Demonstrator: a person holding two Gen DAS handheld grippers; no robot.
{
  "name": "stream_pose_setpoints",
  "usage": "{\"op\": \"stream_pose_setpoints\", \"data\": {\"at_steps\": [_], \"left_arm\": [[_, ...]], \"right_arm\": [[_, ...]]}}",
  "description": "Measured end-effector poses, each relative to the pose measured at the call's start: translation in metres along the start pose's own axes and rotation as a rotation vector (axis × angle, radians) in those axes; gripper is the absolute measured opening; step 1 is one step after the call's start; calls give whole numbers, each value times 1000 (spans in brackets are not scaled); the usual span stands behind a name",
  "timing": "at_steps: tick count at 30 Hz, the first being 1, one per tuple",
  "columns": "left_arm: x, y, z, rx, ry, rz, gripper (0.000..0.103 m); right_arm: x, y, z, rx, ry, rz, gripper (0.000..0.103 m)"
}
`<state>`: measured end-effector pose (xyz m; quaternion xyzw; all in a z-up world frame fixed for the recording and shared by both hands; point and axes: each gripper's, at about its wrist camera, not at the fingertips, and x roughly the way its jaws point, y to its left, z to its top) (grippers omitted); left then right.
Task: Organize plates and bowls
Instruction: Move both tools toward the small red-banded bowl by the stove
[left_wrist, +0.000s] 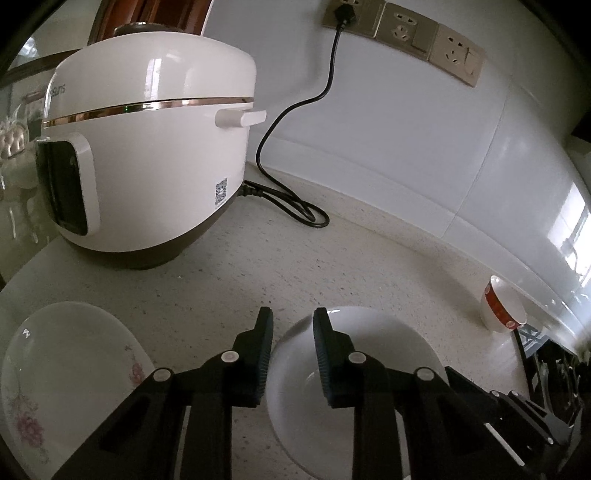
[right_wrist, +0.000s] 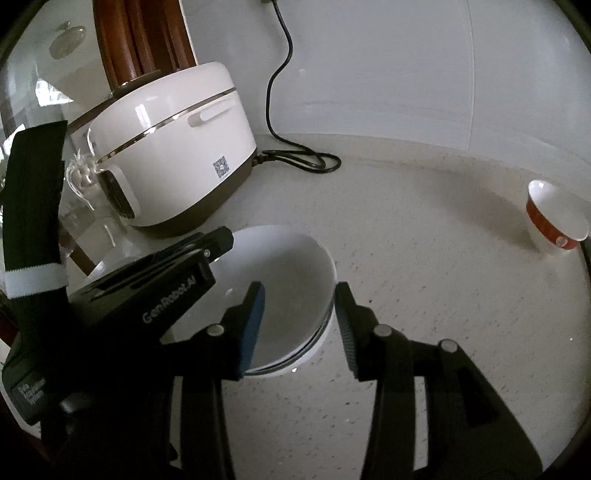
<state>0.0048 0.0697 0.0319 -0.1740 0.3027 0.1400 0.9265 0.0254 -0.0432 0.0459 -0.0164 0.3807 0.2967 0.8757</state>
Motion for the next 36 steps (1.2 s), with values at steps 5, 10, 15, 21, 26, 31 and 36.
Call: {"op": "stream_pose_setpoints", "data": {"at_steps": [5,10,15,21,26,31,36], "left_arm": [[-2,2,0,-12,-10,-16,25],[-10,6,3,-59,-55,-19,79],[-28,-2,4,-39,-177,27,95],[-27,-40,-7,148,-186,33,103],[-39,-74,-13,237,-245,-45,103],[-33,-111,-17,317,-174,-104,103],[-17,-146,-21,373,-68,-148,103]], "right_arm": [[3,1,4,9,6,6,44],[-4,-9,6,66,35,113,52],[-21,-39,13,179,-47,110,72],[-42,-94,15,377,-140,61,81],[-65,-126,12,480,-211,-18,83],[-96,-160,9,548,-293,-137,88],[-105,-201,-3,656,-291,-194,88]]}}
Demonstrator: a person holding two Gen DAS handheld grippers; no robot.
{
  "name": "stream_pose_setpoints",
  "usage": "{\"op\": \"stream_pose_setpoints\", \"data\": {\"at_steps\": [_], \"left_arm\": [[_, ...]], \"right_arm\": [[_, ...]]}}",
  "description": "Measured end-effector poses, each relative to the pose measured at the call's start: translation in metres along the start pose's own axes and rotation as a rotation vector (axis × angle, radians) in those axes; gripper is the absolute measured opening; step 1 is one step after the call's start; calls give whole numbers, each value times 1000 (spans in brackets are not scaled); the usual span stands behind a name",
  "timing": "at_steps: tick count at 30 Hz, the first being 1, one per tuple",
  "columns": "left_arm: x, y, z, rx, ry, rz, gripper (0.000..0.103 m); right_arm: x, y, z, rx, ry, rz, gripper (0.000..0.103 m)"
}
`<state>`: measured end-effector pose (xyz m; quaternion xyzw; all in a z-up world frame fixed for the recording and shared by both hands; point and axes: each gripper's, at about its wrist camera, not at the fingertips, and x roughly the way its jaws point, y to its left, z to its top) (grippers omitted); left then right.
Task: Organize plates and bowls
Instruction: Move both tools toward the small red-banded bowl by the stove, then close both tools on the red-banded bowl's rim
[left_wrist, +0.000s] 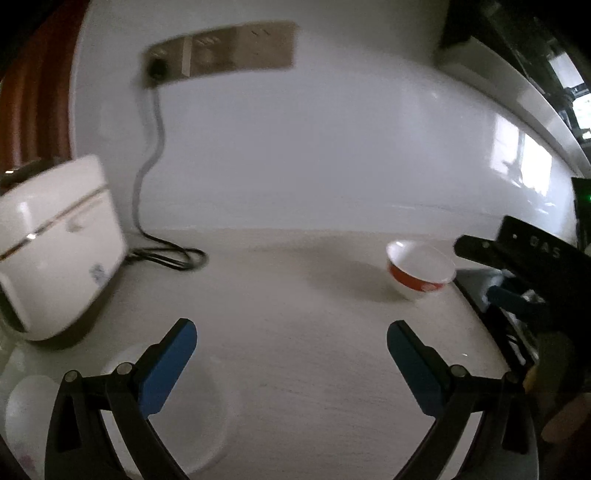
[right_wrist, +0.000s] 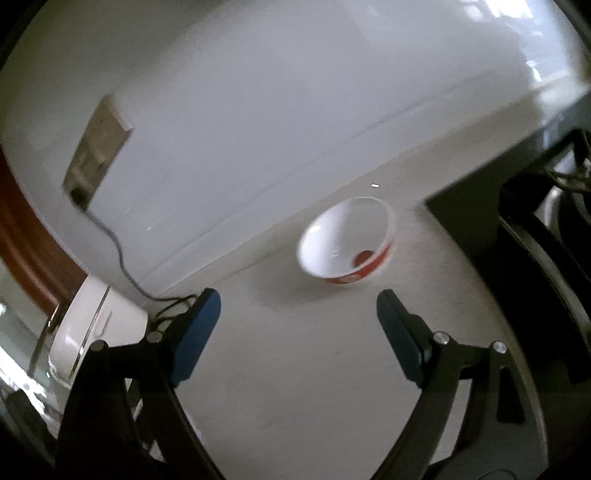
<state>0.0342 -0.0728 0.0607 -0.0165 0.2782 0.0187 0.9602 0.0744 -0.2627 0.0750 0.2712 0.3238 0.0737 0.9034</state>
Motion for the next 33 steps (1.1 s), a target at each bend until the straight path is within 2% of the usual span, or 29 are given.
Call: {"op": "stream_pose_setpoints", "data": {"at_steps": [3,8,10,14,18,20,22,25,33], "left_arm": [[16,-19,7,-15,91,-73,103],[47,-52,25,-49,163,-93,103],[55,-59,25,-56,144,-85,103],[59,-64,14,-60,2,-88,103],[61,-61,5,12,-34,-118,103],[69,-48,4,-47,0,-173,103],[82,-33,3,-156,74,-255,103],[98,-20,2,-260,162,-323,103],[106,-20,-4,-324,240,-339,103]], "right_arm": [[4,-18,6,52,4,-28,88],[0,-41,12,97,-25,-90,88],[-1,-47,13,105,-41,-110,88],[-2,-50,14,96,-71,-146,88],[0,-42,12,35,-97,-196,88],[7,-40,10,8,-93,-218,88],[11,-37,8,-4,-87,-213,88],[16,-34,5,-31,-85,-223,88],[52,-45,21,55,40,-197,88]]}}
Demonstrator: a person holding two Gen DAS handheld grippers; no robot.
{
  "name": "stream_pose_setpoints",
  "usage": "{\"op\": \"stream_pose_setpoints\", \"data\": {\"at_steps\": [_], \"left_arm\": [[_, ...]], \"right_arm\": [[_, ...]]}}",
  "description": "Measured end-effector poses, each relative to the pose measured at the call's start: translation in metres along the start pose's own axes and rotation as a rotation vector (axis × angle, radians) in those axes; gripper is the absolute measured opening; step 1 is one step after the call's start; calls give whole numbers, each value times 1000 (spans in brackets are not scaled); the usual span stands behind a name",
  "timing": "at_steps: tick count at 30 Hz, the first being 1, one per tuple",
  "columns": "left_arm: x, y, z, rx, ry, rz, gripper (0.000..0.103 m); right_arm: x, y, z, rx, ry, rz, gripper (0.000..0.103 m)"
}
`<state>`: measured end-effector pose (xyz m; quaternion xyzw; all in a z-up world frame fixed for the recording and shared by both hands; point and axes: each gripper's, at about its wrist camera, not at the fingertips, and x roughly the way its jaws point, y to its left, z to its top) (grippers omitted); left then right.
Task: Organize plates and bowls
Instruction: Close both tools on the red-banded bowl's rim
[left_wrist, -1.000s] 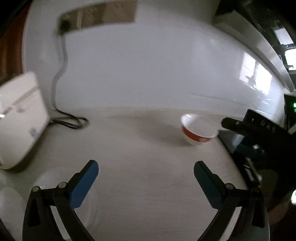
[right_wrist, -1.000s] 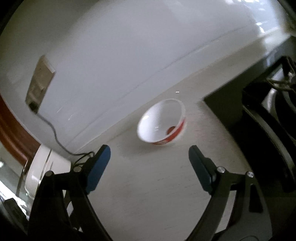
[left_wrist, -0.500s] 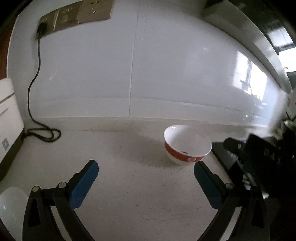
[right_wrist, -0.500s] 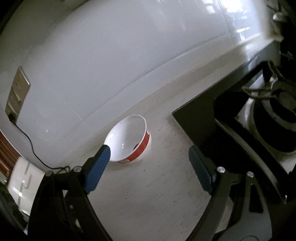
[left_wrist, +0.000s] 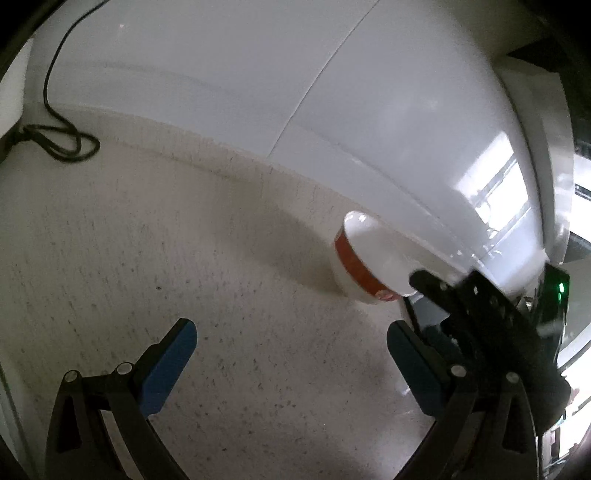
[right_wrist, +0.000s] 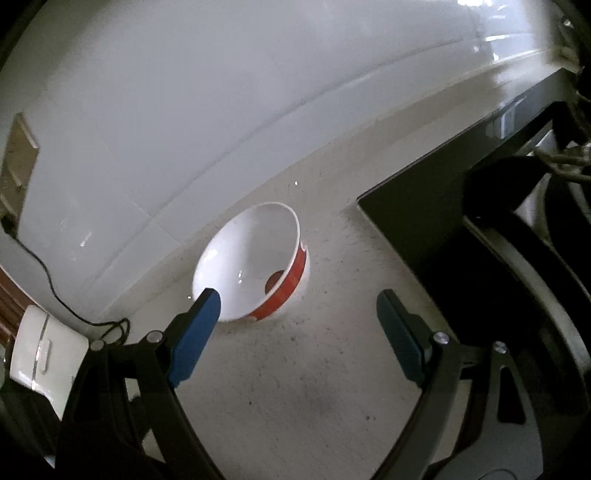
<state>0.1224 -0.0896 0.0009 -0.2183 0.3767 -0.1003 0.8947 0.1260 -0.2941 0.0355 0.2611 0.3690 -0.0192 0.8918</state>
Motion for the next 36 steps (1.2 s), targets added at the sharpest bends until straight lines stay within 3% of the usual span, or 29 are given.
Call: {"op": "stream_pose_setpoints", "data": {"at_steps": [4,10,13,15,17,21,25,28,32,34,36], "left_arm": [[10,5,-1,-13,38,-4,103],[9,-6,-3,47,43,2,103],[8,-12,-3,97,21,35,103],[2,-18,-2,126,1,41,103],[-2,-20,0,133,-8,24,103],[-9,-18,4,91,3,-65,103],[-5,-13,7,80,19,-59,103],[9,-17,5,92,75,-45,103],[19,-21,-2,117,129,-4,90],[24,-25,-4,128,138,2,90],[26,-27,-8,144,153,2,90]], "right_arm": [[19,16,6,-52,74,-39,88],[32,21,16,-53,125,-86,88],[42,18,13,-37,194,-37,66],[43,13,9,7,218,12,42],[41,7,4,40,226,46,36],[29,6,-9,-12,235,49,25],[3,4,-25,-65,254,66,23],[-17,2,-35,-114,268,75,23],[-35,-5,-46,-133,282,98,23],[-44,-7,-47,-123,285,102,24],[-49,-8,-50,-130,286,99,32]]}}
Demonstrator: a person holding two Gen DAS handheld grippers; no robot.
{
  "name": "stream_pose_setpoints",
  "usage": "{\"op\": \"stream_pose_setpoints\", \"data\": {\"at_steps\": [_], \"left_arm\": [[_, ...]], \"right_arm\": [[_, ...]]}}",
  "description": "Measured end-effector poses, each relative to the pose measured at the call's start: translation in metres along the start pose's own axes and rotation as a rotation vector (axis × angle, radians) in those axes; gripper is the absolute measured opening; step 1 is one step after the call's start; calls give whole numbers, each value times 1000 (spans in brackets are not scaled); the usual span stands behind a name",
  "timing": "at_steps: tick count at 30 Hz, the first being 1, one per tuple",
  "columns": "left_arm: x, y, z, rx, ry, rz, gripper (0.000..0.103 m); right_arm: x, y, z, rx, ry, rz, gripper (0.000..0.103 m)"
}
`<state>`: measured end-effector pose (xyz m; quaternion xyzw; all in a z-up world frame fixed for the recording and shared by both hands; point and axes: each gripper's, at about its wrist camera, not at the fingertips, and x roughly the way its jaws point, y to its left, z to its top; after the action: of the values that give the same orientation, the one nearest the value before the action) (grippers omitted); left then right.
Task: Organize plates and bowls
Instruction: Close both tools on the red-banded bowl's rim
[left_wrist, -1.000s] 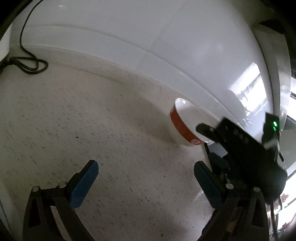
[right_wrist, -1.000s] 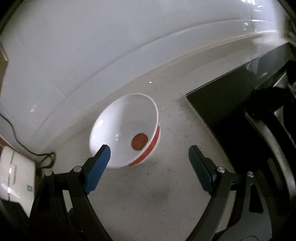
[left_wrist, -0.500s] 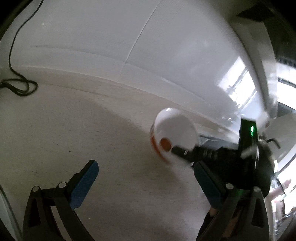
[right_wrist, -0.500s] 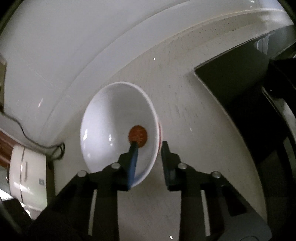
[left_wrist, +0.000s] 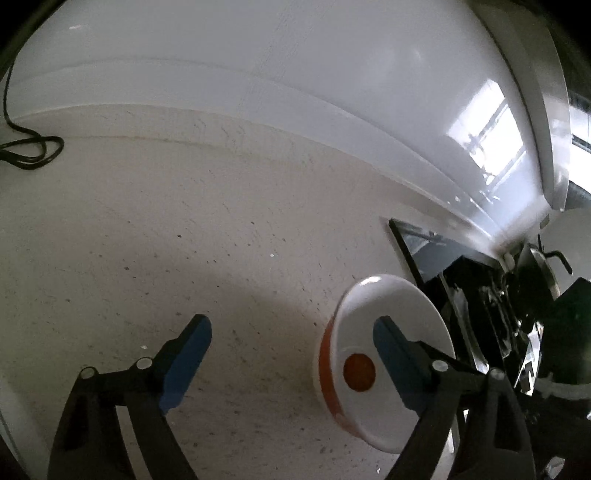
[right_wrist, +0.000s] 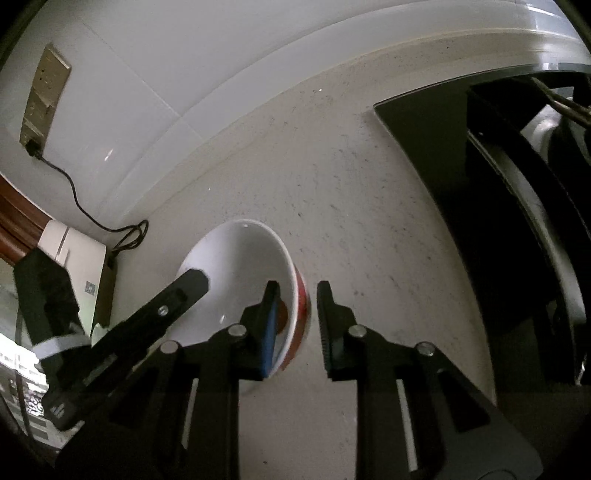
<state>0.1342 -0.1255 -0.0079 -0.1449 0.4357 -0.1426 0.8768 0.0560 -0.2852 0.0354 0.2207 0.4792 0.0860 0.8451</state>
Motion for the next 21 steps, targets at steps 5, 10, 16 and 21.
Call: {"op": "stream_pose_setpoints", "data": {"at_steps": [5,10,16,21], "left_arm": [[0,-10,-5,62,12,95,90],[3,-10,-4,75,26,125,75],[7,-10,-7,89,51,107,60],[3,-15,-8,108,50,34,25]], "right_arm": [[4,-5,-10,3,-1,-16,49],[3,-3,-19,-7,-50,-61,62],[12,-1,-21,12,-26,-33,62],[5,12,-24,-28,-69,-75,34]]}}
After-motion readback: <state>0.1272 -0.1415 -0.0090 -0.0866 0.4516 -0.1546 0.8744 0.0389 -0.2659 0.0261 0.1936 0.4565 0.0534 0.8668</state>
